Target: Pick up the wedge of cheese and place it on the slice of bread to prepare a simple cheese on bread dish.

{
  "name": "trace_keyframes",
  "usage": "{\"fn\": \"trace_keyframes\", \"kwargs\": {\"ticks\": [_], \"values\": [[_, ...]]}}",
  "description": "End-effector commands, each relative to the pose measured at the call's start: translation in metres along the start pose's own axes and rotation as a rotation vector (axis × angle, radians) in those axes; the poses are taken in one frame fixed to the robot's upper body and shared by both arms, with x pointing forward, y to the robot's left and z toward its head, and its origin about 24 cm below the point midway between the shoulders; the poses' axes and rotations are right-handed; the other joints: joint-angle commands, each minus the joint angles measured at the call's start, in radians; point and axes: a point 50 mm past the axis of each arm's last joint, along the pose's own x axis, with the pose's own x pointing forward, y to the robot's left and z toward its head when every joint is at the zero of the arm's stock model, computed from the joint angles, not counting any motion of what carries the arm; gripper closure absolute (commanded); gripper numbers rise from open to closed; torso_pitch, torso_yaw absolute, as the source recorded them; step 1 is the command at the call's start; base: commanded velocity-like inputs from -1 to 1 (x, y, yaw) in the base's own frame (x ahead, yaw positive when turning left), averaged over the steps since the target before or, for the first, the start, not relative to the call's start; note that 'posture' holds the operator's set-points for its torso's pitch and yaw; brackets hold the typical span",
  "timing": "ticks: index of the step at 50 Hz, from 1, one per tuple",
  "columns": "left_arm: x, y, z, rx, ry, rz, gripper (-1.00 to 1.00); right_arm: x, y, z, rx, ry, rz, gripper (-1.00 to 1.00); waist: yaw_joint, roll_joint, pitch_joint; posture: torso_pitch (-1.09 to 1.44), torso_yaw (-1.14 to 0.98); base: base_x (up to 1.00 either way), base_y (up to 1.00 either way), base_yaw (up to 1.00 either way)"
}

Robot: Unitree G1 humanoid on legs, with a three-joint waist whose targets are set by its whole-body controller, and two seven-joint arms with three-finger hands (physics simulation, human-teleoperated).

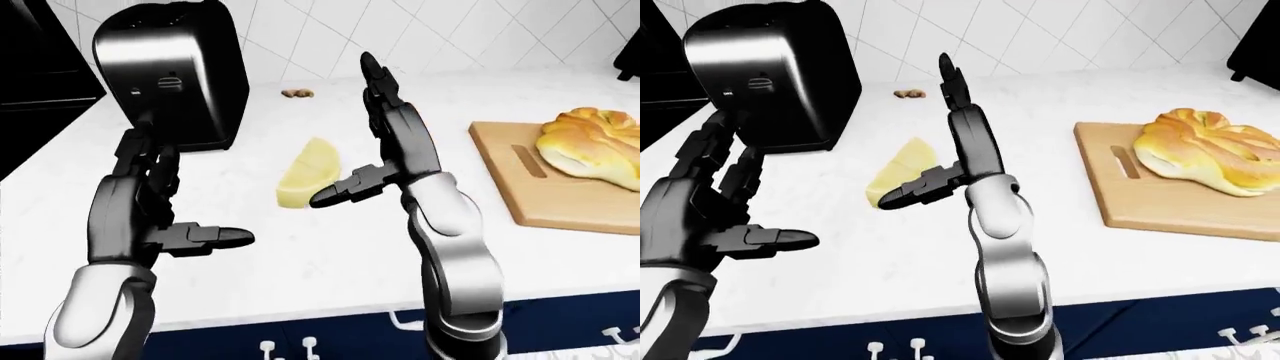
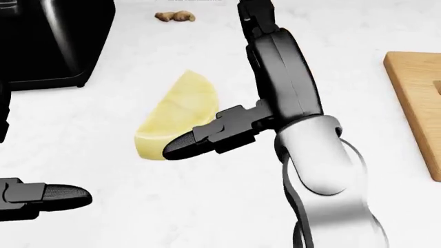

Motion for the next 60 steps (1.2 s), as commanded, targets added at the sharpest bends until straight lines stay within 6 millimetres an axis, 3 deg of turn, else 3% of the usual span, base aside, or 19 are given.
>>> {"fn": "trace_keyframes", "kwargs": {"ticks": [1, 31, 42, 60], "values": [[-0.002, 0.001, 0.010, 0.014, -0.072, 0.004, -1.00, -0.001, 0.002, 0.018, -0.029, -0.101, -0.001, -1.00, 0.000, 0.003, -0.021, 0.00, 0.00, 0.00, 0.00, 0.00], [-0.003, -0.004, 0.014, 0.012, -0.075, -0.003, -1.00, 0.045, 0.028, 0.001, -0.107, -0.004, 0.055, -1.00, -0.002, 0.015, -0.033, 0.00, 0.00, 0.00, 0.00, 0.00], [-0.003, -0.003, 0.013, 0.012, -0.075, 0.000, -1.00, 0.051, 0.020, -0.006, -0.177, 0.039, 0.005, -1.00, 0.005, 0.010, -0.038, 0.00, 0.00, 0.00, 0.00, 0.00], [-0.004, -0.002, 0.010, 0.010, -0.070, 0.001, -1.00, 0.055, 0.026, -0.028, -0.190, 0.116, 0.025, -1.00, 0.004, 0.012, -0.043, 0.00, 0.00, 0.00, 0.00, 0.00]]}}
